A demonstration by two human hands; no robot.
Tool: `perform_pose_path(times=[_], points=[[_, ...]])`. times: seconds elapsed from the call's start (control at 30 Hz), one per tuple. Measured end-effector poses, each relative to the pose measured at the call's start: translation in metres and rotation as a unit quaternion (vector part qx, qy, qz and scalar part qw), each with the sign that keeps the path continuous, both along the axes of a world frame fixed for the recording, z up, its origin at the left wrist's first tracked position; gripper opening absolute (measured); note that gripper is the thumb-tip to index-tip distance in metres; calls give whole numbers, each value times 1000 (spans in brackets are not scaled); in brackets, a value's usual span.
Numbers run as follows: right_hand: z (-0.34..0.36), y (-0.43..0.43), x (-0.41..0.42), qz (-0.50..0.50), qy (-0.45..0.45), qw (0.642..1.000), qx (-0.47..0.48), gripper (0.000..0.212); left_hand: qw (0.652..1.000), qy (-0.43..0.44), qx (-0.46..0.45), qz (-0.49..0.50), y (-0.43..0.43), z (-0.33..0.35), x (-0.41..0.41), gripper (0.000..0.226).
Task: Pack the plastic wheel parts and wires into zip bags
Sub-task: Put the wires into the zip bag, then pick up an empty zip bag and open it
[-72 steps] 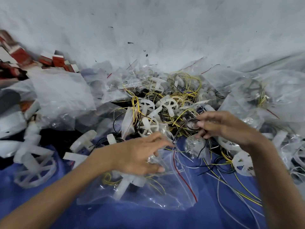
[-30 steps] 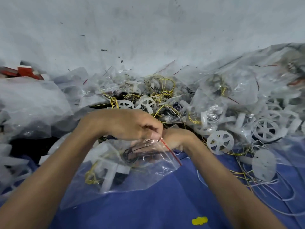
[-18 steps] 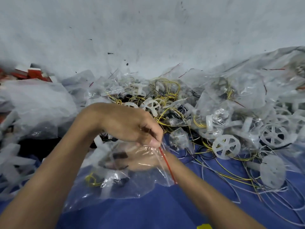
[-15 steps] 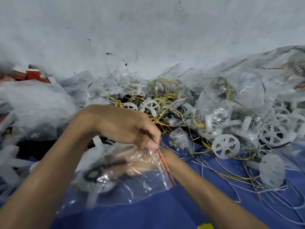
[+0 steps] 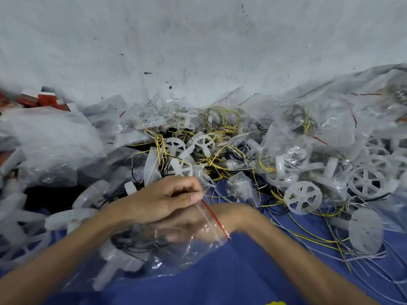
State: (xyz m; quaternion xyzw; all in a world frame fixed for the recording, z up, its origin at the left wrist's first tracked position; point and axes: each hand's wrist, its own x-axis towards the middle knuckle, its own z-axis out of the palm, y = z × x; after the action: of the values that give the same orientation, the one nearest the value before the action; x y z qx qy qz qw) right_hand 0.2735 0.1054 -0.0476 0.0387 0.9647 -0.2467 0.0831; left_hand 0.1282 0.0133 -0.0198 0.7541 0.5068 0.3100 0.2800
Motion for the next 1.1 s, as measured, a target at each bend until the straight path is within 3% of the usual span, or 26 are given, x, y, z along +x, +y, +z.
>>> perform_pose_path(times=[0.03, 0.1, 0.17, 0.27, 0.4, 0.63, 0.73, 0.8, 0.93, 1.0, 1.1], points=[[14, 1, 1, -48, -50, 987, -146, 14, 1000, -21, 7, 7, 0, -4, 0, 14], [32, 12, 9, -35, -85, 972, -214, 28, 999, -33, 6, 11, 2, -12, 0, 16], [36, 29, 19, -73, -67, 968, -229, 24, 1000, -17, -19, 9, 3, -15, 1, 12], [36, 60, 34, -197, 13, 963, -183, 10, 997, 63, -42, -29, 4, -20, 2, 14], [29, 88, 45, -311, 131, 935, -105, 12, 978, 197, -51, -42, 3, -24, 3, 20], [-7, 81, -4, -332, 73, 939, 52, 24, 967, 240, -73, -47, 5, -26, 4, 19], [-22, 73, -22, -345, 44, 915, 205, 30, 964, 253, -66, -45, 6, -29, 2, 11], [-30, 70, -25, -347, 55, 901, 255, 28, 966, 247, -63, -45, 6, -30, 1, 8], [-36, 77, -15, -359, 67, 894, 260, 24, 983, 164, -73, -38, 5, -20, 0, 12], [-35, 86, -8, -369, 72, 900, 221, 20, 989, 99, -106, -25, 5, -7, -4, 13], [-33, 99, -1, -386, 87, 908, 138, 16, 988, 101, -119, -20, 12, 22, -11, 13]])
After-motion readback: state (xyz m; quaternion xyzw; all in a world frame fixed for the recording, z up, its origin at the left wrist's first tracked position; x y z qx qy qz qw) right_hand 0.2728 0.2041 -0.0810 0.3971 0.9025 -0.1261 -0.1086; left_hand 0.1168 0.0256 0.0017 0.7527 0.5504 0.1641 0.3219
